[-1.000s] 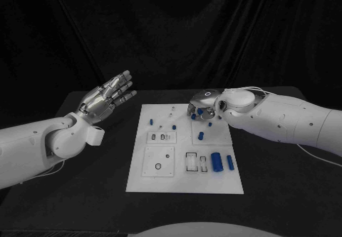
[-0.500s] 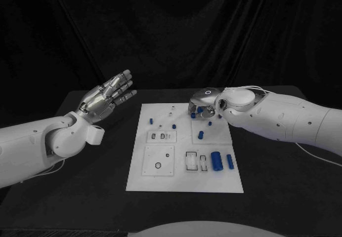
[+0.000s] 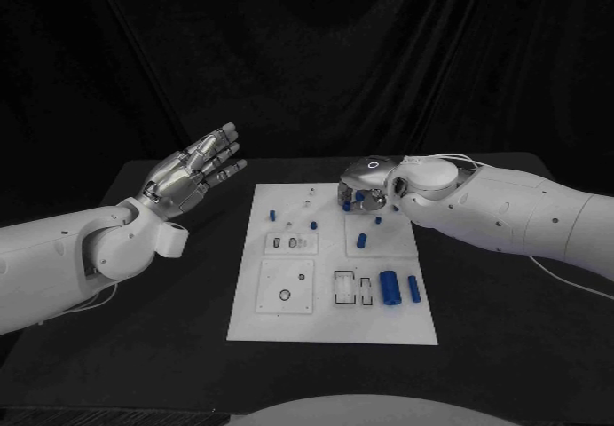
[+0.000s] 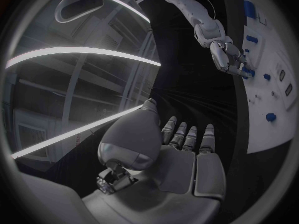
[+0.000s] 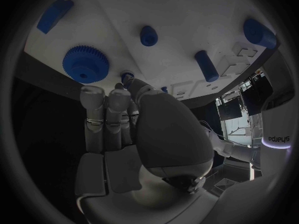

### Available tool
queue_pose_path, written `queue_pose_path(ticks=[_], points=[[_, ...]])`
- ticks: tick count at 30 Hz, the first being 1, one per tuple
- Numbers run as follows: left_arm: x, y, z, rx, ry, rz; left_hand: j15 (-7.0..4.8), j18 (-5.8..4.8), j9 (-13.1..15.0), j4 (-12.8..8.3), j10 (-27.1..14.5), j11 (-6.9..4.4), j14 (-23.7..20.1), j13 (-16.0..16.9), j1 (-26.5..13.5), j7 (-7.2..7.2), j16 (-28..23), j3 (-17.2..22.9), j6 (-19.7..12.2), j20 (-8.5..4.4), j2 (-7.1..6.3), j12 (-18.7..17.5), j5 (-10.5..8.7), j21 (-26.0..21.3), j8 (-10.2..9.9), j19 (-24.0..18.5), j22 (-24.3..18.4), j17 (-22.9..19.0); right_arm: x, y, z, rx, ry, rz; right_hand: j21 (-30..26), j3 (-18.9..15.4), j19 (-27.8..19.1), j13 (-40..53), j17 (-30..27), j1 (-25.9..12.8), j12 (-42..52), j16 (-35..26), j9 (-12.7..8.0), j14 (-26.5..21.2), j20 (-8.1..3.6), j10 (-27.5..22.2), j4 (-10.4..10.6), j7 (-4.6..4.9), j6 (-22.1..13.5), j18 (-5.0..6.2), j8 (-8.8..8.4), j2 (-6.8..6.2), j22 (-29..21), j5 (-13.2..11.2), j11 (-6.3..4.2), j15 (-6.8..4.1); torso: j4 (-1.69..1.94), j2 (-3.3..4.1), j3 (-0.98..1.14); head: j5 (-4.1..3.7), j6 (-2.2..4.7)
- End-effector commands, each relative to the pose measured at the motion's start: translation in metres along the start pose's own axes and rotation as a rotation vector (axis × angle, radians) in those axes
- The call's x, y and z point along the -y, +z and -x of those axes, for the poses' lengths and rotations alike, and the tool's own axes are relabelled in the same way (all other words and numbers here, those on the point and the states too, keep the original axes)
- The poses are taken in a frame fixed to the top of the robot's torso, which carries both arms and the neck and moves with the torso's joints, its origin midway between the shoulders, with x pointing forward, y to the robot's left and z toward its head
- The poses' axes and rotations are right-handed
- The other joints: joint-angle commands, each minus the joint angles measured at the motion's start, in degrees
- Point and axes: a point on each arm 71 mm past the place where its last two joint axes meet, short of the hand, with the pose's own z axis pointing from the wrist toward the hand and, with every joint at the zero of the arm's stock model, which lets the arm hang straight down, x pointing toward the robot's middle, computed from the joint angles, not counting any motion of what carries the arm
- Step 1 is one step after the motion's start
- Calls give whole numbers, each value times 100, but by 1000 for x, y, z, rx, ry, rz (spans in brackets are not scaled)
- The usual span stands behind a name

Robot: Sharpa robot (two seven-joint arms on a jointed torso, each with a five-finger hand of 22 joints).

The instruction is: Assemble the parts on the task board

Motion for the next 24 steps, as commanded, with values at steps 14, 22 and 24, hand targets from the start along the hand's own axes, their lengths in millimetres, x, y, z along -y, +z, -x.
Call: queue_pose_path(ticks=[14, 22, 24], points=[[2, -1, 1, -7, -2, -5, 83, -116, 90, -107, 0, 21, 40, 66, 190, 58, 80, 91, 38, 45, -30, 116, 174, 56, 66, 17, 35, 21, -1, -1, 15, 72, -25, 22, 229, 190, 35, 124, 69, -61, 132, 82, 301, 39, -28, 325, 12, 75, 315, -302, 240, -106, 229, -71, -40, -6, -2, -4, 1, 35, -7], [2, -2, 1, -4, 0, -3, 80, -116, 91, -115, 2, 18, 37, 67, 204, 63, 76, 98, 51, 45, -30, 122, 196, 55, 70, 16, 34, 19, -6, 8, 38, 107, -49, 36, 233, 177, 35, 112, 27, -104, 99, 47, 312, 27, -27, 309, 37, 64, 298, -306, 222, -120, 247, -97, -35, -2, -6, -4, -4, -8, 21], [3, -2, 1, -3, 0, -4, 80, -116, 91, -115, 2, 18, 37, 67, 204, 63, 76, 98, 51, 45, -30, 122, 196, 55, 70, 16, 34, 19, -8, 13, 41, 106, -54, 40, 236, 177, 36, 112, 33, -106, 98, 51, 313, 28, -27, 309, 38, 63, 298, -307, 222, -120, 250, -98, -36, -2, -3, -6, -9, -8, 1]])
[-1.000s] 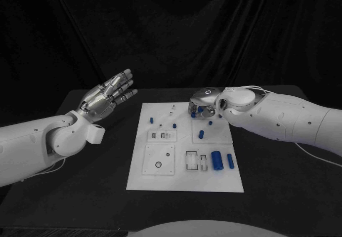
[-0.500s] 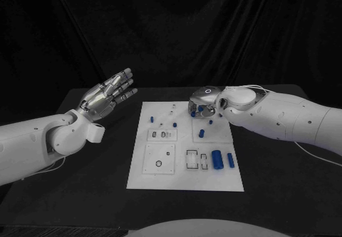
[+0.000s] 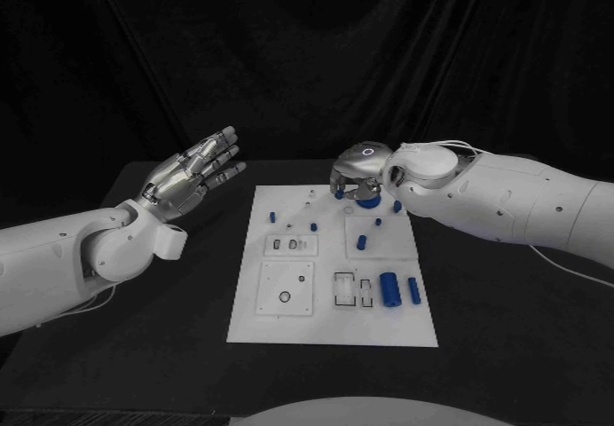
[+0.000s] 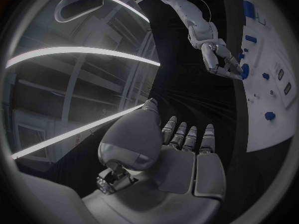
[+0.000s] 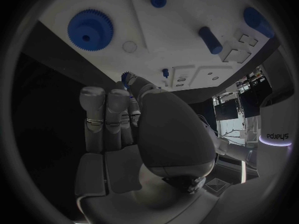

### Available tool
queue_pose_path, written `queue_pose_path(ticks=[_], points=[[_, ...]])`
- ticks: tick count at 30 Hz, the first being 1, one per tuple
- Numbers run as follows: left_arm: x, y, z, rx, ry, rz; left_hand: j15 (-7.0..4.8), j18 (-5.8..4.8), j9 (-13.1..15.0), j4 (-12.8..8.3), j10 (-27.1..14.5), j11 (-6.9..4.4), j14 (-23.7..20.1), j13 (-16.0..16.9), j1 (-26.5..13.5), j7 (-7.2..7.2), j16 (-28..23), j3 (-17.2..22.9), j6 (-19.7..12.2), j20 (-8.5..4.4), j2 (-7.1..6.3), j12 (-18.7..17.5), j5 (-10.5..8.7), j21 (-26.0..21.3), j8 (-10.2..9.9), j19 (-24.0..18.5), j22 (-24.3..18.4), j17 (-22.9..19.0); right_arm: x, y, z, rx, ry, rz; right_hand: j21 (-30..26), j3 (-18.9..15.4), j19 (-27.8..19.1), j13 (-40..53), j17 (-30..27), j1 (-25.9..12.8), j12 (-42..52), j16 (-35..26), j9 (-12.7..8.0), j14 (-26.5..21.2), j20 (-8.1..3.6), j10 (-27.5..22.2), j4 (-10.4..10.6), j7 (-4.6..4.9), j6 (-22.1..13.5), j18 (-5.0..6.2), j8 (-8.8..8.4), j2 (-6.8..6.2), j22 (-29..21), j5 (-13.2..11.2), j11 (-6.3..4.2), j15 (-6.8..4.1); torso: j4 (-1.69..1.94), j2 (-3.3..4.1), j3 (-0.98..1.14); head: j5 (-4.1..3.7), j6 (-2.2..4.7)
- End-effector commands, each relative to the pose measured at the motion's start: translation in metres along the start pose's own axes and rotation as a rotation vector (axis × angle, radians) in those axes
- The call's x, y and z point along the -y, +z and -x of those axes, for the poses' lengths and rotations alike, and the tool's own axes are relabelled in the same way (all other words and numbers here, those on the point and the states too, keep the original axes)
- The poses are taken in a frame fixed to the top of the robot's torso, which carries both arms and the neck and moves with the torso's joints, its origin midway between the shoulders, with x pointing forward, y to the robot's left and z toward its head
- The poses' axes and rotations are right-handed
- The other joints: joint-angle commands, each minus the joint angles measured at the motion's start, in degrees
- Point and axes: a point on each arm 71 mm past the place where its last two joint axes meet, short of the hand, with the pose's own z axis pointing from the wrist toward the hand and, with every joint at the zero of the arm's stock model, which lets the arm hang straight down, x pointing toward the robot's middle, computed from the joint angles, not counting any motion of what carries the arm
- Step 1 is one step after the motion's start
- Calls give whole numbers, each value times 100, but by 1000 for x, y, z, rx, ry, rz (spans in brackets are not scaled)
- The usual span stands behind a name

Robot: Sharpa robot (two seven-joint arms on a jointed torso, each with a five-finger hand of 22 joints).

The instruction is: Assemble the parts on the task board

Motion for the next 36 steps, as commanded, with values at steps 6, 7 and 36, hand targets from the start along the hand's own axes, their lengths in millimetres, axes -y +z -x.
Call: queue_pose_path(ticks=[6, 7, 36], points=[[2, 0, -1, -4, 1, -13, 72, -115, 92, -18, 4, 14, 36, 68, 103, 22, 75, 0, 11, 43, -23, 129, 140, 55, 73, 17, 34, 19, -6, 17, 4, 9, -3, 1, 199, 173, 51, 77, 68, -38, 81, 74, 195, 36, -26, 42, 51, 8, 161, -315, 202, -35, 152, -97, 9, -1, 20, 0, -8, -7, -34], [3, 0, -1, -3, 1, -13, 72, -115, 92, -18, 4, 14, 36, 68, 103, 22, 75, 0, 11, 43, -23, 129, 140, 55, 73, 17, 34, 19, -7, 19, 4, 8, -1, 0, 203, 174, 53, 77, 73, -39, 79, 77, 196, 37, -26, 42, 52, 7, 157, -316, 199, -35, 158, -96, 10, 0, 24, 0, -10, -17, -33], [5, -5, -2, 14, 10, -14, 58, -115, 96, -28, 12, 11, 38, 71, 121, 39, 77, 5, 42, 42, -31, 152, 155, 60, 82, 21, 36, 19, -8, 42, 0, 13, -5, -48, 228, 183, 62, 59, 123, -102, 19, 114, 213, 51, -16, 40, 93, 10, 110, -326, 151, -23, 210, -29, 36, 17, 18, 11, -5, 78, 4]])
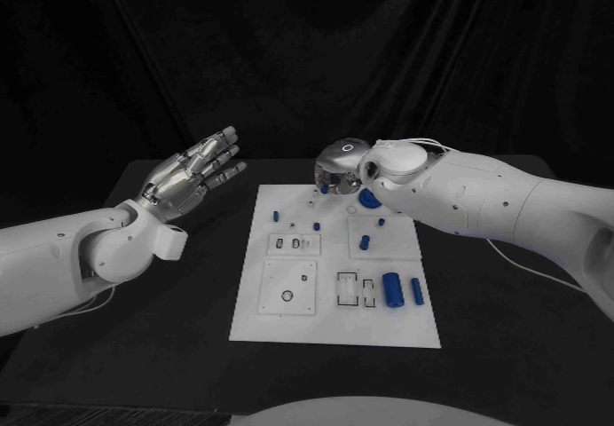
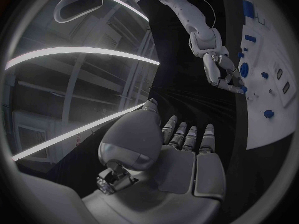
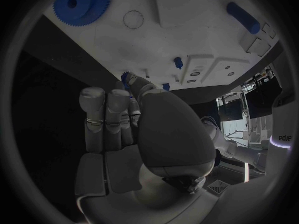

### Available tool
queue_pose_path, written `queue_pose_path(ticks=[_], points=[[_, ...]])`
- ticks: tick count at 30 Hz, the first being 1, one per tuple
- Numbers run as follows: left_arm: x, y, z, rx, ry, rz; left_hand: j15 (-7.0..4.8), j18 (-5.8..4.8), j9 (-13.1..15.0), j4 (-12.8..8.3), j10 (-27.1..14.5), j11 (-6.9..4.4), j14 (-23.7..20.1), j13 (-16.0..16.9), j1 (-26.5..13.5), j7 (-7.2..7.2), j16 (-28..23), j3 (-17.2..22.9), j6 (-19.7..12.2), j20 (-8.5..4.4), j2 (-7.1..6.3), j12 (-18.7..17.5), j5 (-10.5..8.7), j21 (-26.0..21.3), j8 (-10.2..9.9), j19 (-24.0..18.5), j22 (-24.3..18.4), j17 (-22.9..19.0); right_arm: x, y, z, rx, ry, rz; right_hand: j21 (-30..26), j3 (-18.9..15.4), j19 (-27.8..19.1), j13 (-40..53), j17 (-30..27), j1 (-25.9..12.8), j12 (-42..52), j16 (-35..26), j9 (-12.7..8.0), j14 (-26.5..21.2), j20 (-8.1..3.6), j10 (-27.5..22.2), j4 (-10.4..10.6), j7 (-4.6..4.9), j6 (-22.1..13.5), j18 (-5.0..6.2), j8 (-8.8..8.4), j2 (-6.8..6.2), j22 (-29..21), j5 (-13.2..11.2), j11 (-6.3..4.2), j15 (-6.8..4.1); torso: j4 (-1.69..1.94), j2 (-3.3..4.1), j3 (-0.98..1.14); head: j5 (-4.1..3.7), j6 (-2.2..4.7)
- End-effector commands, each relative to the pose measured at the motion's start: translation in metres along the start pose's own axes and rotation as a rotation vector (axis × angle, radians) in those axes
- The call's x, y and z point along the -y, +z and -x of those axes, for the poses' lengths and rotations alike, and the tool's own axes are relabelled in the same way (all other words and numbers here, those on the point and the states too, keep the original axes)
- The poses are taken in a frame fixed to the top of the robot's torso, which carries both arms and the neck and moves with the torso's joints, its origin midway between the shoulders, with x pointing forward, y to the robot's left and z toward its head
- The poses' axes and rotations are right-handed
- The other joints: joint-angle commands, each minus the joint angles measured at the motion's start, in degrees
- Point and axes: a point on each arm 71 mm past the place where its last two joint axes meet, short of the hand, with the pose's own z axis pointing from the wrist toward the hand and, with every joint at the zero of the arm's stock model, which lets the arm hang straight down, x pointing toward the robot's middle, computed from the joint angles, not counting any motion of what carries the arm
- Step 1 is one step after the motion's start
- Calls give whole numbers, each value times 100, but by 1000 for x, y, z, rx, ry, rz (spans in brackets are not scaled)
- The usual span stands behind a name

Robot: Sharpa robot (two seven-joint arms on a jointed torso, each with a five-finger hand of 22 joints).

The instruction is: Assemble the parts on the task board

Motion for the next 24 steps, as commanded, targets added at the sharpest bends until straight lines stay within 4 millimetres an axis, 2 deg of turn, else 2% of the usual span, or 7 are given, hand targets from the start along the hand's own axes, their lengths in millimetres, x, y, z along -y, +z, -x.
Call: queue_pose_path(ticks=[1, 6, 10, 21, 24], points=[[2, 1, 0, 1, 6, -14, 59, -115, 95, -28, 12, 11, 38, 70, 105, -2, 77, 5, 1, 42, -46, 151, 89, 59, 81, 21, 36, 19, 2, 1, 0, 17, -2, -19, 168, 182, 64, 59, 111, -107, 16, 114, 215, 35, -15, 20, 94, 13, 93, -327, 150, -21, 121, 44, 16, 3, 0, 4, -4, 9, 14], [3, 0, -1, 2, 6, -15, 58, -115, 95, -30, 14, 10, 38, 70, 109, 3, 77, 6, 3, 43, -47, 156, 93, 61, 82, 23, 37, 19, 2, 3, 1, 19, -5, -25, 171, 181, 65, 58, 121, -119, 9, 121, 218, 38, -13, 20, 100, 13, 90, -328, 146, -21, 127, 56, 19, 5, 3, 0, -1, 3, 37], [3, 0, -2, 3, 6, -15, 58, -115, 95, -30, 14, 10, 38, 70, 109, 3, 77, 6, 3, 43, -47, 156, 93, 61, 82, 23, 37, 19, 2, 4, 1, 23, -7, -29, 171, 181, 65, 58, 121, -119, 9, 121, 218, 38, -13, 20, 100, 13, 90, -328, 146, -21, 127, 56, 19, 5, -5, -7, 2, 28, 30], [3, 0, -3, 5, 8, -15, 59, -115, 96, -36, 21, 10, 43, 73, 122, 14, 82, 10, 17, 46, -53, 174, 106, 64, 87, 27, 38, 21, 2, 6, 2, 25, -8, -35, 167, 171, 60, 52, 119, -155, -14, 120, 228, 34, -8, 16, 117, 4, 82, -328, 134, -24, 132, 29, 20, 10, -8, -5, 2, 92, 72], [3, 0, -4, 4, 7, -15, 59, -115, 96, -36, 21, 10, 43, 73, 122, 14, 82, 10, 17, 46, -53, 174, 106, 64, 87, 27, 38, 21, 1, 7, 1, 24, -8, -36, 176, 172, 64, 52, 111, -156, -16, 114, 230, 32, -7, 17, 118, 2, 83, -330, 134, -23, 143, 24, 20, 10, 15, 7, 6, 80, 90]])
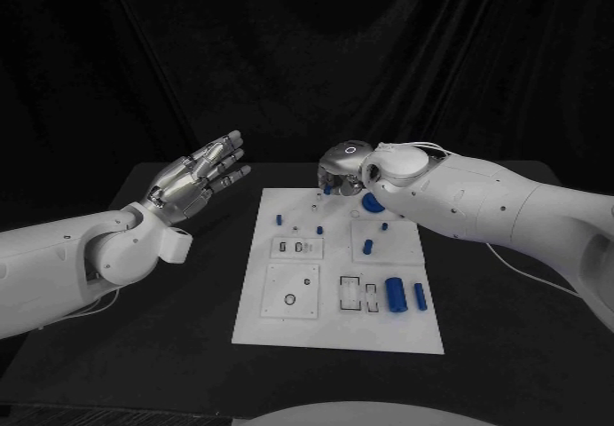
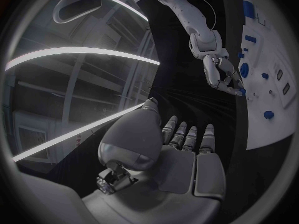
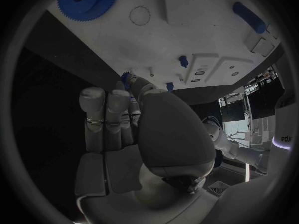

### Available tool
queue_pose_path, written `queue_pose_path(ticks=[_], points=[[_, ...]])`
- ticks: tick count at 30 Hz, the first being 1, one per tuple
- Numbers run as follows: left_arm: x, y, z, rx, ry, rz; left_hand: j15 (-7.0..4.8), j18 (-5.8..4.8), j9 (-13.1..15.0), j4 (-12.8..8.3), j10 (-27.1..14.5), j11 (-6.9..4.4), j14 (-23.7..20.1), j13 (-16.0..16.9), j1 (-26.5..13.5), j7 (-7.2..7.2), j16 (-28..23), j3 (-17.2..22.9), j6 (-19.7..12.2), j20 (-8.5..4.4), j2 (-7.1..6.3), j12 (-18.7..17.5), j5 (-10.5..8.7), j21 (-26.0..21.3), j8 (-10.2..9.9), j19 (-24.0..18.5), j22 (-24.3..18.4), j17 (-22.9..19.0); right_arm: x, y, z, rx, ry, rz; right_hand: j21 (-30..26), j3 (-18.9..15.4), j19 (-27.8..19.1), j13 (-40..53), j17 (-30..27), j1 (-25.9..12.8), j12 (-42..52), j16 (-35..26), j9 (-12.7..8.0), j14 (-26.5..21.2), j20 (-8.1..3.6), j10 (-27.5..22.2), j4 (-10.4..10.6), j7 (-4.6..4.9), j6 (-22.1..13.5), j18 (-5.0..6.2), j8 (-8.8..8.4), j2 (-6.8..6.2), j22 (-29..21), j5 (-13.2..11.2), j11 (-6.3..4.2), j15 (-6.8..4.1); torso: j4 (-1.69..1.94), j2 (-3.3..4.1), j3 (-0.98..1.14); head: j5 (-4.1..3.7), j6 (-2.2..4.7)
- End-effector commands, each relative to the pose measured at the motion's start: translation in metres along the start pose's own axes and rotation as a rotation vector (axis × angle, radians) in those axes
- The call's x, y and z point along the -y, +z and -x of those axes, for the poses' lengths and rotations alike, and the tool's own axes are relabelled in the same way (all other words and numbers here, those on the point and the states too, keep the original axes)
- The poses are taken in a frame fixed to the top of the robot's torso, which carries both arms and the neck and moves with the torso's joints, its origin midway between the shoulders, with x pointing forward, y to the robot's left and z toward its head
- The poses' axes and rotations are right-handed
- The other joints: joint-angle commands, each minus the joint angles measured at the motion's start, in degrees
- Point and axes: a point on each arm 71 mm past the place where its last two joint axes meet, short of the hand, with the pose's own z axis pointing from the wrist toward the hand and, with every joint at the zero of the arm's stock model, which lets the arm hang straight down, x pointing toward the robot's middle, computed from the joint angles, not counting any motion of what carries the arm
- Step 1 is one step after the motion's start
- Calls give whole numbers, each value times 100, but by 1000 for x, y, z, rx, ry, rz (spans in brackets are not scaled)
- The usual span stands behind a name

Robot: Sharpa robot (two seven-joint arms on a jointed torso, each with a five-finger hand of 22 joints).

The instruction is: Assemble the parts on the task board

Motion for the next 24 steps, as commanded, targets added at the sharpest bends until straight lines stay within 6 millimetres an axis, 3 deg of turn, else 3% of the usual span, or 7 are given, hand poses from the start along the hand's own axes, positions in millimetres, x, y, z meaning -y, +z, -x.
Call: queue_pose_path(ticks=[1, 9, 17, 24], points=[[3, 1, -1, -2, 4, -14, 59, -115, 95, -35, 21, 10, 43, 72, 63, 14, 82, 10, 17, 46, 7, 109, 106, 64, 85, 27, 38, 21, 0, 1, 0, 16, -1, -18, 175, 117, 64, 53, 79, -156, -15, 114, 230, 31, -7, 17, 64, 2, 83, -330, 134, -22, 109, 24, 19, 10, 28, 10, 2, -8, 13], [3, 1, -2, -2, 4, -14, 60, -114, 96, -36, 23, 11, 45, 72, 66, 17, 84, 11, 26, 47, 6, 116, 108, 66, 88, 30, 39, 22, -3, 2, -1, 16, 1, -19, 182, 117, 65, 52, 94, -163, -22, 124, 233, 31, -6, 16, 69, 0, 81, -332, 131, -17, 121, 13, 19, 11, 85, 19, -10, -39, 28], [3, 2, -4, -8, 1, -13, 64, -114, 97, -38, 27, 14, 50, 74, 70, 21, 89, 12, 29, 50, 3, 124, 110, 68, 89, 33, 40, 24, -2, 2, -1, 18, 1, -25, 188, 117, 67, 51, 100, -167, -25, 128, 235, 30, -5, 16, 71, -1, 79, -334, 129, -15, 130, 8, 19, 11, 60, 16, -7, 28, 4], [3, 3, -5, -9, 1, -13, 64, -114, 97, -38, 27, 14, 50, 74, 70, 21, 89, 12, 29, 50, 3, 124, 110, 68, 89, 33, 40, 24, 0, 1, -1, 24, 0, -34, 185, 117, 64, 50, 94, -171, -30, 123, 236, 27, -4, 15, 72, -3, 75, -333, 125, -14, 128, 2, 19, 12, 63, 16, -4, 64, -31]])
